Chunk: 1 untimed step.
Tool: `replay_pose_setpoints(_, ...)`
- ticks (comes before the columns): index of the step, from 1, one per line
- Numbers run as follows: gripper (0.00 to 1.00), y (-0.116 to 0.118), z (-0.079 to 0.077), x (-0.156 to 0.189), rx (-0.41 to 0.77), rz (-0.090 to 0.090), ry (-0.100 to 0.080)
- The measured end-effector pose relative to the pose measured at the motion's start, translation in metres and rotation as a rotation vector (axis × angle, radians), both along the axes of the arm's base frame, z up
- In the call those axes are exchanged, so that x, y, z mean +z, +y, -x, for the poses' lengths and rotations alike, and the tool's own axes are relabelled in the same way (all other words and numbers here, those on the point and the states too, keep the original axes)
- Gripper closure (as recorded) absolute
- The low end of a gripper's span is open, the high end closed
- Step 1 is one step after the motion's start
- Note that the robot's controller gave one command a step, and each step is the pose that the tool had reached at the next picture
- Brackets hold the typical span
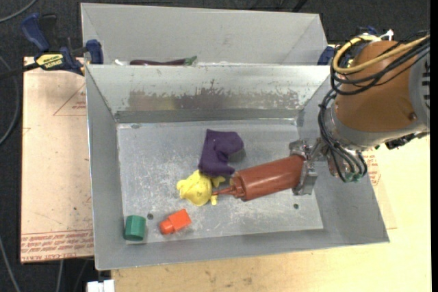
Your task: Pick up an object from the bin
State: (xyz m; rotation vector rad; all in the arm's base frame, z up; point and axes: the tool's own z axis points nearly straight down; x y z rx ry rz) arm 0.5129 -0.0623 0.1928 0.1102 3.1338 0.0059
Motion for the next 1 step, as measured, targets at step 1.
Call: replay_pose_setpoints(1, 1.00, 0.0047, -0.0051, 0.1651, -0.055, 0.000, -0.009)
